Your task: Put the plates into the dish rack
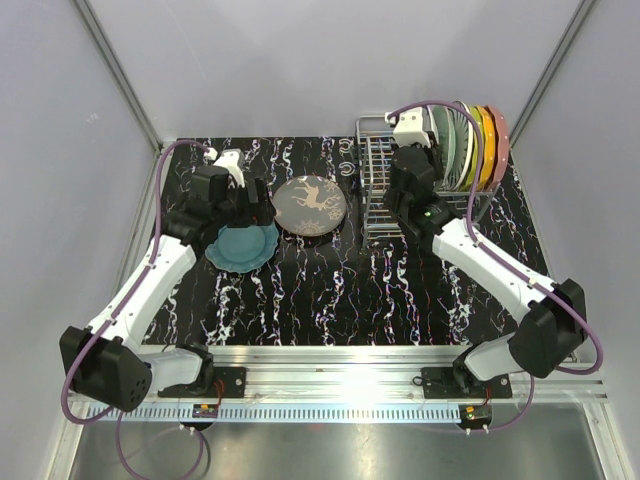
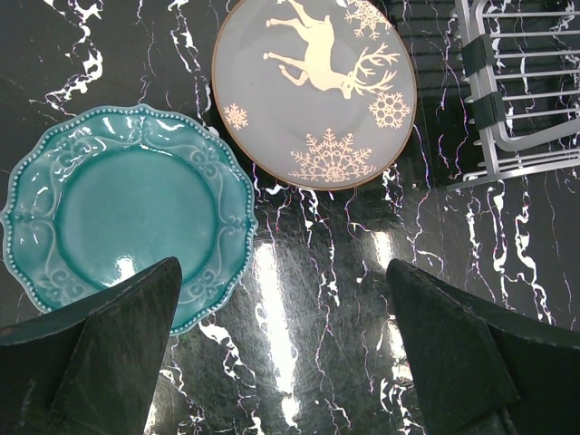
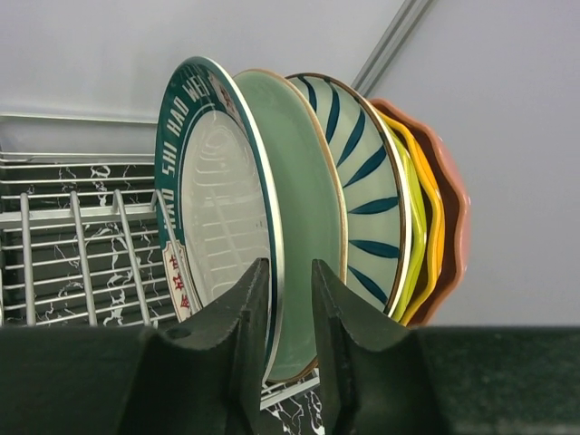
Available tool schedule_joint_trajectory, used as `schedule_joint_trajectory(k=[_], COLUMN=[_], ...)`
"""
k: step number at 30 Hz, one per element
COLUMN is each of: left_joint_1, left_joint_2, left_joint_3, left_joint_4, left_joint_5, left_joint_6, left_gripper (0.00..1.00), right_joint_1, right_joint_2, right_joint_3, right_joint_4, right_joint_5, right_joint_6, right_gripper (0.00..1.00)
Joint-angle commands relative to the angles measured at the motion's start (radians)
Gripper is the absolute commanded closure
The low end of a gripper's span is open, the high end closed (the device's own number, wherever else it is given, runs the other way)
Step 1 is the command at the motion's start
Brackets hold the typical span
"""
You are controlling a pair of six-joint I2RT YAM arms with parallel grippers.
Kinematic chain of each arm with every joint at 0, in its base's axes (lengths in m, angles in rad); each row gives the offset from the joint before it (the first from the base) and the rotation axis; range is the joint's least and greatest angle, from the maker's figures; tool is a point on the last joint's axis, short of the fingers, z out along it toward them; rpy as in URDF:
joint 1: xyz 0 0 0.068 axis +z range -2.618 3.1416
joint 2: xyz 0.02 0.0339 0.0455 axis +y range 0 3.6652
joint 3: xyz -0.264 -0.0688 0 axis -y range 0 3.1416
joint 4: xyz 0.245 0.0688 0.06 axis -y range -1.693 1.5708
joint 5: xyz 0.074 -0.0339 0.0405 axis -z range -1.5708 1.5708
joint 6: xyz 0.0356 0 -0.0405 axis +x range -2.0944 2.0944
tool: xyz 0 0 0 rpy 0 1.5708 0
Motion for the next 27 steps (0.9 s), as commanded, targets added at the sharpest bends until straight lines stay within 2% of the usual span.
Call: schedule_joint_trajectory(k=[1, 12, 17, 22, 27], left_joint_1=[-0.001, -0.001, -0.001, -0.001, -0.002], left_joint_2=[0.005, 0.017, 0.019, 0.025, 0.029], left_joint_3=[0.044, 0.051, 0.051, 0.054, 0.054], left_joint_4=[0.017, 0.010, 0.010, 0.005, 0.005], left_joint_5=[0.010, 0.012, 0.012, 0.013, 0.017], left_joint_6=[0.000, 0.003, 0.003, 0.005, 0.006], left_gripper=[0.01, 0.01, 0.01, 0.01, 0.01], right_joint_1=[-0.003, -0.003, -0.003, -0.015, -0.016], right_joint_2=[-0.031, -0.096, -0.138, -0.184, -0.208], right_joint_3=[0.039, 0.090, 0.118, 0.164, 0.173], right_joint_4=[-0.012, -0.042, -0.065, -0.189, -0.270], right_joint_5=[0.004, -0.010, -0.027, -0.085, -0.114], right_joint_6=[0.024, 0.020, 0.020, 0.154, 0.216], right_gripper=[0.67, 0.55, 0.53, 0.52, 0.52])
